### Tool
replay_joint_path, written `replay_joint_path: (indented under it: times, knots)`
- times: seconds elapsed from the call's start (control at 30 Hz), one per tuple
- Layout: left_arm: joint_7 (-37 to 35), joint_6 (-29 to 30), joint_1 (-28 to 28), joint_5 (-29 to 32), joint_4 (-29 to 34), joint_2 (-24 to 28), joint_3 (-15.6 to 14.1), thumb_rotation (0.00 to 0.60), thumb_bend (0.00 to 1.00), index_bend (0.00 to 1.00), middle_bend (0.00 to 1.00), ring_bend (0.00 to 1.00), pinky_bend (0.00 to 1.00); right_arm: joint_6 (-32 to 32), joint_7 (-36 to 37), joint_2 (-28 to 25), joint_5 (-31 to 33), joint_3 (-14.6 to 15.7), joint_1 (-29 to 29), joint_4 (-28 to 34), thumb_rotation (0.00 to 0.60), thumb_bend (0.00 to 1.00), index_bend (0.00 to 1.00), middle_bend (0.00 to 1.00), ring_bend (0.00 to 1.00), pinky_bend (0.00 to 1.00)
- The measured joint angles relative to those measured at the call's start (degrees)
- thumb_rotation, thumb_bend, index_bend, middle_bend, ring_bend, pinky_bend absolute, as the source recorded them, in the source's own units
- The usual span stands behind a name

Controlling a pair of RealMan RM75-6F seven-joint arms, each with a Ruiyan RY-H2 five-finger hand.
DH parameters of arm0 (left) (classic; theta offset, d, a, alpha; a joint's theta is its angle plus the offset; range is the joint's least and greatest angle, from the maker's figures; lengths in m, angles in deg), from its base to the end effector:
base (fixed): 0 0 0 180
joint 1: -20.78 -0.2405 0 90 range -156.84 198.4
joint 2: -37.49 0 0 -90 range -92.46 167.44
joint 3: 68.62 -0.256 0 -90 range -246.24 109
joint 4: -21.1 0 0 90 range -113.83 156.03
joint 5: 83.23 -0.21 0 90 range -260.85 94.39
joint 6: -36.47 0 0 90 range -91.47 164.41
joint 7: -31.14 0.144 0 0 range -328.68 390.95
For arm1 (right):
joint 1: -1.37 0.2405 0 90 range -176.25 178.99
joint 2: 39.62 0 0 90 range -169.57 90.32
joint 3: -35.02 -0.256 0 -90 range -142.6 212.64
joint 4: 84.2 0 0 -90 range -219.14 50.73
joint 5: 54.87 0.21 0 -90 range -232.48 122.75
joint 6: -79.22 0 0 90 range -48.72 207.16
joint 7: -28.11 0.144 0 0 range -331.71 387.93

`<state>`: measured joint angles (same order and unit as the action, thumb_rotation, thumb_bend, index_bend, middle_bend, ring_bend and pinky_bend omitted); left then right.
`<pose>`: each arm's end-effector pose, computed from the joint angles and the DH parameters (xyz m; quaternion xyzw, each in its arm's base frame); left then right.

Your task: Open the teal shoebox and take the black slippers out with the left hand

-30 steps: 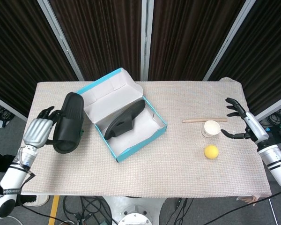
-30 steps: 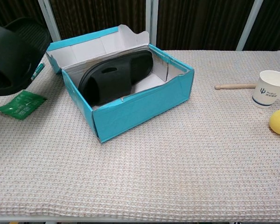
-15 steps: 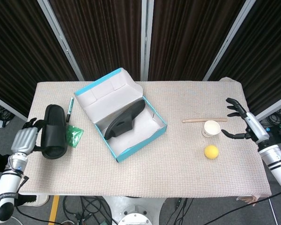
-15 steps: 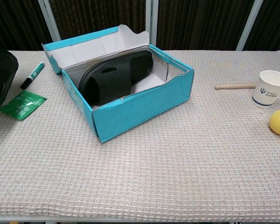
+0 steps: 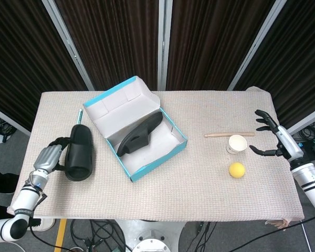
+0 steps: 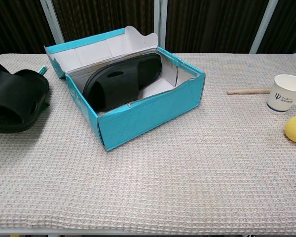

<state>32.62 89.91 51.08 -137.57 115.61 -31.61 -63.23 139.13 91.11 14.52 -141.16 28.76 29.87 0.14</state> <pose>-0.2698 0.2987 0.0766 -0.6020 -0.5721 -0.3104 0.4625 -0.2706 -0.3223 0.1969 0.5050 -0.6122 0.5258 0.3061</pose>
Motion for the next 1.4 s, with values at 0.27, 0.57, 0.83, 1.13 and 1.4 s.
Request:
replay_joint_path:
  times: [0.27, 0.57, 0.83, 1.13, 1.4]
  knots:
    - [-0.17, -1.06, -0.44, 1.12, 4.42, 3.34, 0.37, 0.6, 0.03, 0.0, 0.0, 0.0, 0.1, -0.09, -0.14, 0.02, 0.03, -0.17, 0.14, 0.21, 0.6, 0.17, 0.0, 0.04, 0.11, 0.24]
    - [-3.82, 7.59, -3.22, -5.31, 6.76, 5.58, 2.85, 0.6, 0.02, 0.07, 0.01, 0.0, 0.11, -0.17, -0.12, 0.08, 0.11, -0.21, 0.15, 0.01, 0.6, 0.17, 0.0, 0.04, 0.11, 0.24]
    - [-4.61, 7.41, 1.4, -19.6, 1.13, 2.85, 4.77, 0.6, 0.08, 0.22, 0.07, 0.0, 0.2, -0.7, -0.73, 0.25, -0.41, -0.4, 0.99, 0.67, 0.6, 0.18, 0.0, 0.04, 0.11, 0.24]
    - [-2.15, -2.92, 14.41, -32.3, -12.91, -3.63, 3.78, 0.6, 0.1, 0.22, 0.07, 0.0, 0.18, -1.56, -2.28, -0.12, 0.16, -0.65, 1.53, 2.1, 0.6, 0.18, 0.0, 0.04, 0.11, 0.24]
    - [2.77, -7.98, 20.92, -35.3, -16.89, -7.48, 2.86, 0.6, 0.1, 0.22, 0.07, 0.0, 0.17, -1.75, -3.39, -0.46, 0.73, -0.95, 1.61, 3.14, 0.6, 0.17, 0.0, 0.04, 0.11, 0.24]
